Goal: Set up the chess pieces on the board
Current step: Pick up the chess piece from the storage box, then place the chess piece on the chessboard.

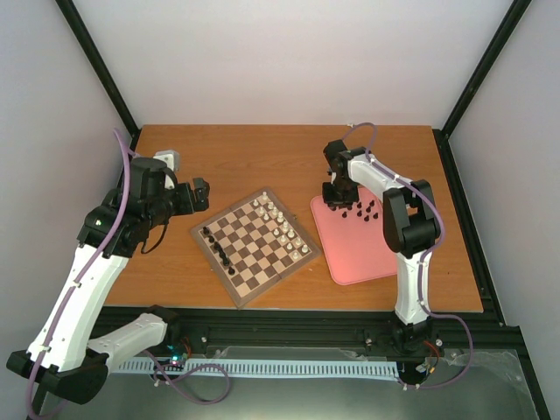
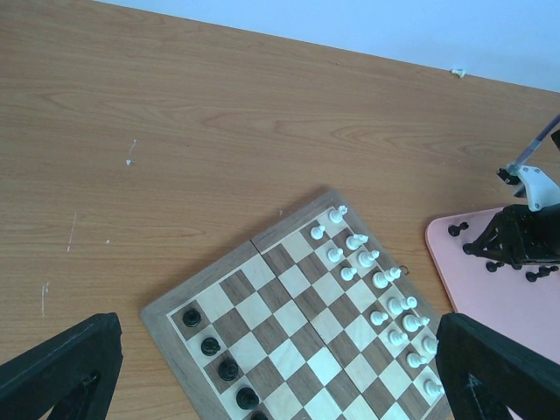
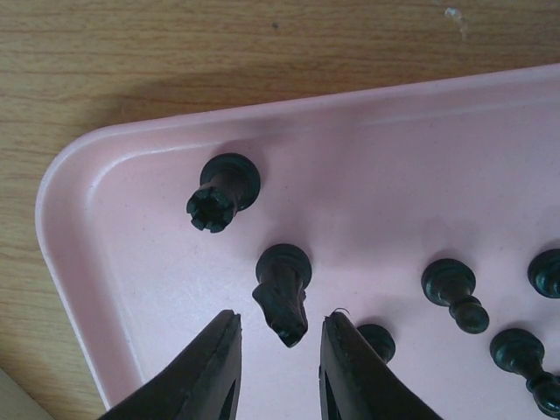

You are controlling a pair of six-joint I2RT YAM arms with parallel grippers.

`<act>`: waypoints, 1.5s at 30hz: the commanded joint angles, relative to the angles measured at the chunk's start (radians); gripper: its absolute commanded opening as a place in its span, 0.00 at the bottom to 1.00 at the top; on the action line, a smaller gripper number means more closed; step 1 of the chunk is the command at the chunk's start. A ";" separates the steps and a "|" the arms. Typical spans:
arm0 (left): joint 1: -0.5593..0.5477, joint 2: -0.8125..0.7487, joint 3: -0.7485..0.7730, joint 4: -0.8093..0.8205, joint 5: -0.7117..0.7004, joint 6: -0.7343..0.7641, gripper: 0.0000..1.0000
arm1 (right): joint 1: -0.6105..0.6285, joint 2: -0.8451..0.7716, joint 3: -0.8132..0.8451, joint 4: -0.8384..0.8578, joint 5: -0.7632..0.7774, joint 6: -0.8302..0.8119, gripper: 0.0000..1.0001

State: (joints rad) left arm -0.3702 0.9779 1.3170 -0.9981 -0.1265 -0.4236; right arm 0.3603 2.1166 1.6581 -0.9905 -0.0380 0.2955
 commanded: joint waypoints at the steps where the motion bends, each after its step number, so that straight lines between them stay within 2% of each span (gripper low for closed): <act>1: 0.004 -0.004 -0.001 0.017 0.005 -0.020 1.00 | 0.006 0.026 0.022 0.002 0.009 -0.009 0.26; 11: 0.004 -0.007 0.007 0.008 0.010 -0.012 1.00 | 0.005 0.023 0.020 0.016 0.011 -0.005 0.10; 18: 0.004 -0.022 0.007 0.002 0.011 -0.007 1.00 | 0.006 -0.035 0.021 -0.009 0.029 0.002 0.08; 25: 0.004 -0.047 0.005 -0.002 0.014 -0.005 1.00 | 0.056 -0.129 0.083 -0.136 0.049 0.004 0.08; 33: 0.004 -0.074 0.001 -0.011 0.027 0.008 1.00 | 0.192 -0.215 0.181 -0.304 0.061 0.048 0.08; 39: 0.004 -0.103 0.021 -0.034 0.009 0.024 1.00 | 0.428 -0.196 0.236 -0.377 0.012 0.141 0.08; 45: 0.004 -0.146 0.025 -0.055 -0.012 0.033 1.00 | 0.629 -0.076 0.365 -0.412 -0.022 0.215 0.08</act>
State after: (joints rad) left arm -0.3702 0.8631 1.3170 -1.0218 -0.1207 -0.4145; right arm 0.9024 1.9671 1.9450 -1.3437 -0.0319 0.4389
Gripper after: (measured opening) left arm 0.997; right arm 0.085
